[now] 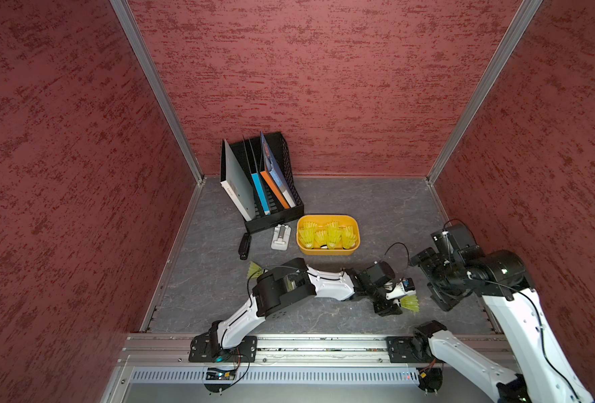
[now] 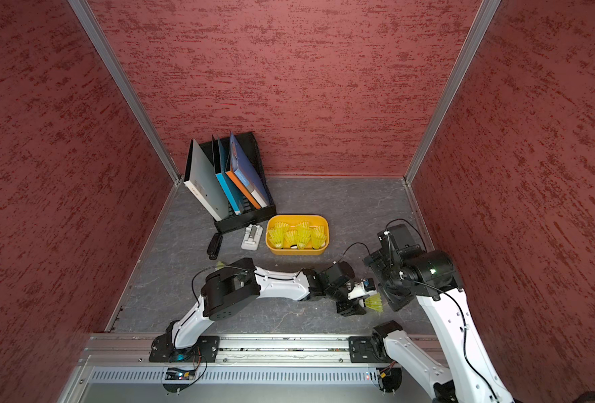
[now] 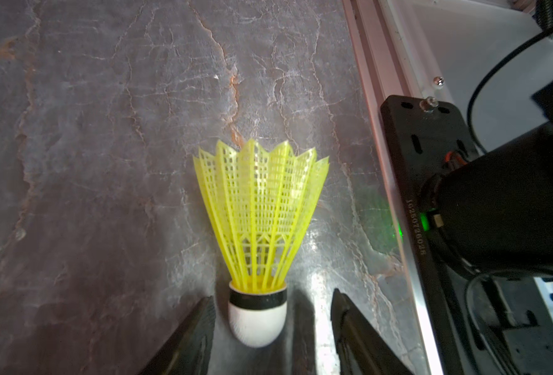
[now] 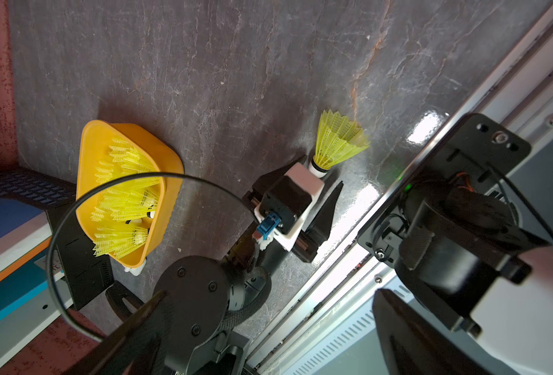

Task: Put the shuttlecocks into the storage box
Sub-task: Pick up the shuttlecock at the center of the board.

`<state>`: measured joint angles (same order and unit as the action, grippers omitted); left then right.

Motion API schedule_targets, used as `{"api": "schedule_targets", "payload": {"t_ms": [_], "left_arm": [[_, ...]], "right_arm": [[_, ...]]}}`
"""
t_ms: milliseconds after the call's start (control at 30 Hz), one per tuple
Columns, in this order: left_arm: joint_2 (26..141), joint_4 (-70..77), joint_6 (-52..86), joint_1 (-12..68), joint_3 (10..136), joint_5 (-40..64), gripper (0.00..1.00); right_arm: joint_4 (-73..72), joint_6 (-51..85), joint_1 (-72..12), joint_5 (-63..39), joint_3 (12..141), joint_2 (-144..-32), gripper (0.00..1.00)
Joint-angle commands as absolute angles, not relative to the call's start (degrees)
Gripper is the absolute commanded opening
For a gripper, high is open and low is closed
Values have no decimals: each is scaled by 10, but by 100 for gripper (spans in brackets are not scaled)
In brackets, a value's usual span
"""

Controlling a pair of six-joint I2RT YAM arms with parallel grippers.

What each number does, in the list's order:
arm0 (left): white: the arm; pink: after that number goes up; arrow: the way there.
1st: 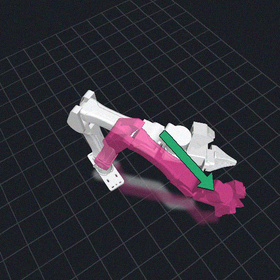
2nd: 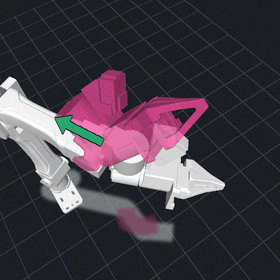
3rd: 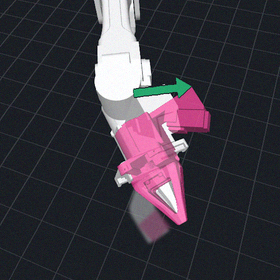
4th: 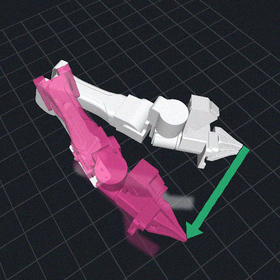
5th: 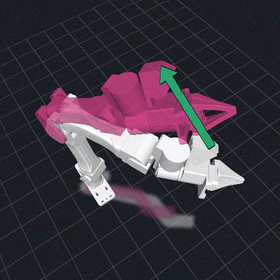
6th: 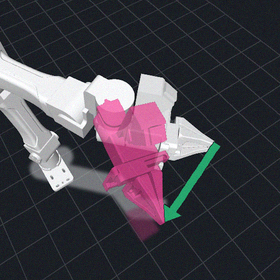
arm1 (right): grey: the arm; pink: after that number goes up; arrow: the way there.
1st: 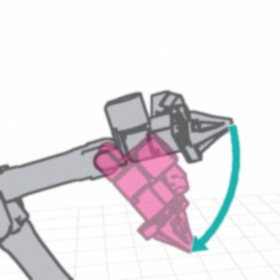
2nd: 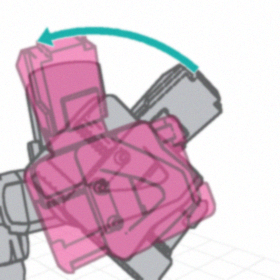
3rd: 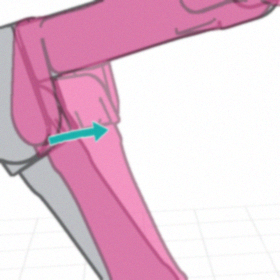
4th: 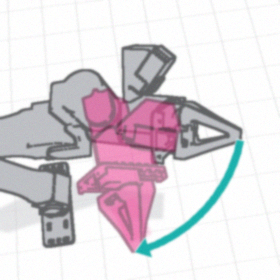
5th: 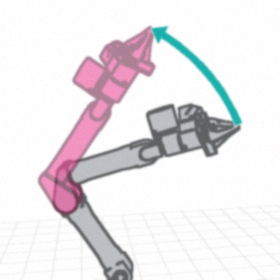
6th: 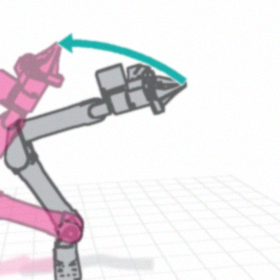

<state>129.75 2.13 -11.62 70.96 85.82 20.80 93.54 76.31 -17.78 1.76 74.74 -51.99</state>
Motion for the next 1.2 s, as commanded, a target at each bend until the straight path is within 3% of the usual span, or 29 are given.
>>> {"api": "schedule_targets", "payload": {"t_ms": [0, 233, 567, 1167], "left_arm": [[1318, 1, -137, 712, 880, 187, 59], [1338, -7, -138, 712, 898, 185, 49], [1331, -18, -136, 711, 899, 193, 24], [1203, 4, -34, 701, 788, 118, 23]], "right_arm": [[995, 769, -176, 16, 756, -519, 98], [979, 775, -175, 3, 735, -514, 98], [962, 767, -175, 0, 732, -528, 98], [830, 685, -176, 23, 854, -575, 98]]}}
